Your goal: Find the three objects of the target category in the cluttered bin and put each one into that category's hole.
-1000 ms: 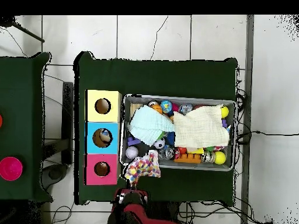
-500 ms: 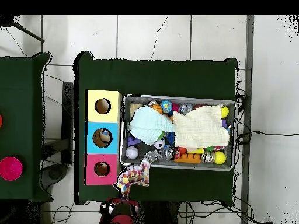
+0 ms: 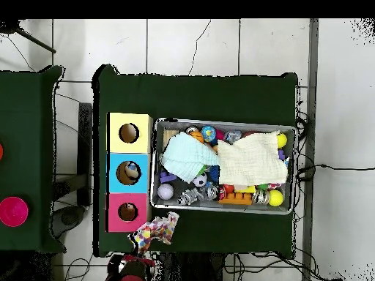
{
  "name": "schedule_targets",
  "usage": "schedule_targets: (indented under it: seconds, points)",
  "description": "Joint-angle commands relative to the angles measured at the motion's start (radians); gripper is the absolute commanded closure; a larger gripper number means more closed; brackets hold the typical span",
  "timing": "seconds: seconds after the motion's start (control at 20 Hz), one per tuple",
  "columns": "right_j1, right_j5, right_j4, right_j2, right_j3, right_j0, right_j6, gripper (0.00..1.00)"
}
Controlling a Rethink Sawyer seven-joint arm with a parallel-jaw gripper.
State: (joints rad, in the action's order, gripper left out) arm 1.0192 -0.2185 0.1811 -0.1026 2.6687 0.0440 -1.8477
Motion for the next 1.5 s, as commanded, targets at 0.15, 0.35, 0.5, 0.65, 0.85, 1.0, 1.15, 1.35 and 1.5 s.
schedule_targets:
  seconds: [0.15, 0.35, 0.5, 0.65, 0.85, 1.0, 1.15, 1.35, 1.5]
  points:
    - [0.05, 0.122, 0.306, 0.165, -0.102, -0.268, -0.269, 1.0]
    - [0.051, 0.234, 0.373, 0.302, -0.172, -0.41, -0.209, 1.0]
    - [0.029, 0.372, 0.372, 0.432, -0.264, -0.531, -0.232, 1.0]
    - [0.013, 0.507, 0.324, 0.528, -0.356, -0.613, -0.298, 1.0]
    - [-0.008, 0.585, 0.298, 0.563, -0.419, -0.636, -0.341, 1.0]
    - [-0.011, 0.641, 0.287, 0.6, -0.454, -0.659, -0.367, 1.0]
    - [-0.005, 0.773, 0.251, 0.653, -0.528, -0.686, -0.395, 1.0]
    - [-0.003, 0.883, 0.229, 0.694, -0.599, -0.695, -0.408, 1.0]
    - [-0.009, 0.939, 0.222, 0.706, -0.643, -0.688, -0.413, 1.0]
